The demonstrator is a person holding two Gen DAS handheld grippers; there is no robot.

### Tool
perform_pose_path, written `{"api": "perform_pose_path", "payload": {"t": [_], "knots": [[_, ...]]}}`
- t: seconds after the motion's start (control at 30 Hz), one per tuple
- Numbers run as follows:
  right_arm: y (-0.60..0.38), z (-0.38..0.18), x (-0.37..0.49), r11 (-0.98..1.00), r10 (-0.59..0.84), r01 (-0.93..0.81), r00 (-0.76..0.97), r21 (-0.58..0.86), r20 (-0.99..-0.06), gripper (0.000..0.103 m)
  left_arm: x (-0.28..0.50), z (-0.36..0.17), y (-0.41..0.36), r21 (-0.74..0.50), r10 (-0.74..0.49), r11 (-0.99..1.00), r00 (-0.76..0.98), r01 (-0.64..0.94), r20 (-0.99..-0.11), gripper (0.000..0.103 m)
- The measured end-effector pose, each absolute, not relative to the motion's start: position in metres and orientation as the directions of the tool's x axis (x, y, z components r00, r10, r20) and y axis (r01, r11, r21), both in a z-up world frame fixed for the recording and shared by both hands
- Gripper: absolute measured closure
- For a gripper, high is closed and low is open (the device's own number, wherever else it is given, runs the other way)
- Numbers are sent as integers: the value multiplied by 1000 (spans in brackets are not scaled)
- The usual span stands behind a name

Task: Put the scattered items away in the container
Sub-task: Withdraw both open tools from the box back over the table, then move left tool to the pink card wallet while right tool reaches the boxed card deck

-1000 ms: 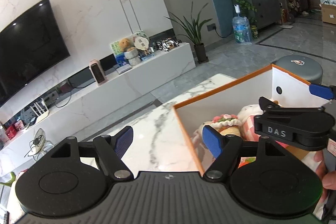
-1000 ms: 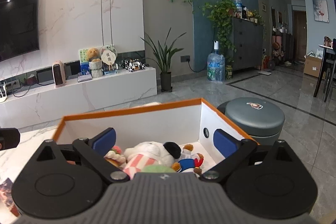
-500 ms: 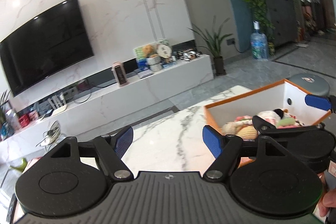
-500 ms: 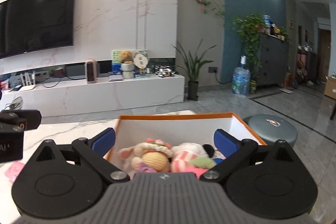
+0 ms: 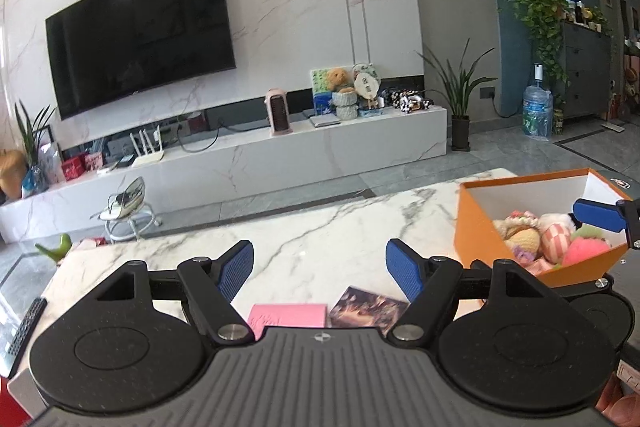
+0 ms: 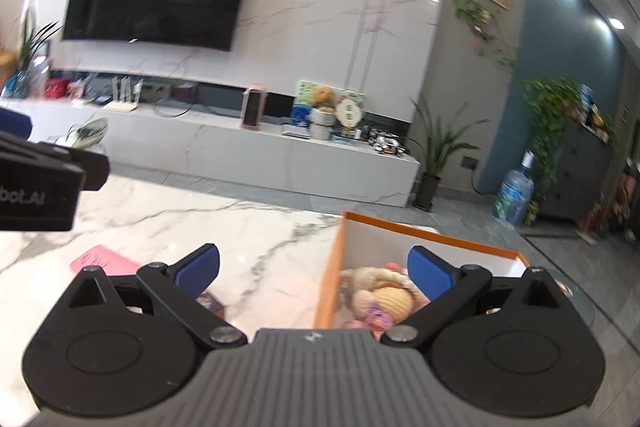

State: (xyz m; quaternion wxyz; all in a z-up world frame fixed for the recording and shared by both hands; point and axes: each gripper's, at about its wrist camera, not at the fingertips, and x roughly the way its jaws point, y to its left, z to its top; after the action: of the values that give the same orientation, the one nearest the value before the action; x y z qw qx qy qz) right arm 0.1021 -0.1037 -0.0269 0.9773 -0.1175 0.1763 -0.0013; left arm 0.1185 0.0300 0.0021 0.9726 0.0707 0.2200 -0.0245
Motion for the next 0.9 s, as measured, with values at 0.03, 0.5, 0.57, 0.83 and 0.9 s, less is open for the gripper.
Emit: {"api": "perform_pose_path", "payload": {"t": [0.03, 0.5, 0.57, 0.83, 0.9], "knots": [[-98, -28, 102, 969, -38, -51, 936, -243, -349, 2, 119, 0, 35, 119, -18, 990, 899, 78, -438, 17], [-43, -60, 118, 919, 8, -188, 888, -346, -461, 2, 136, -35, 93, 50, -20, 997, 846, 55, -533, 17], [-40, -65, 126, 917, 6, -196, 877, -347, -480, 2, 142, -42, 99, 43, -22, 998, 836, 54, -548, 17], [-31, -90, 159, 908, -7, -220, 842, -356, -540, 2, 170, -71, 111, 22, -29, 998, 792, 54, -610, 17], [-32, -96, 169, 912, -10, -221, 830, -346, -557, 2, 176, -79, 110, 24, -29, 998, 780, 56, -626, 17]]}}
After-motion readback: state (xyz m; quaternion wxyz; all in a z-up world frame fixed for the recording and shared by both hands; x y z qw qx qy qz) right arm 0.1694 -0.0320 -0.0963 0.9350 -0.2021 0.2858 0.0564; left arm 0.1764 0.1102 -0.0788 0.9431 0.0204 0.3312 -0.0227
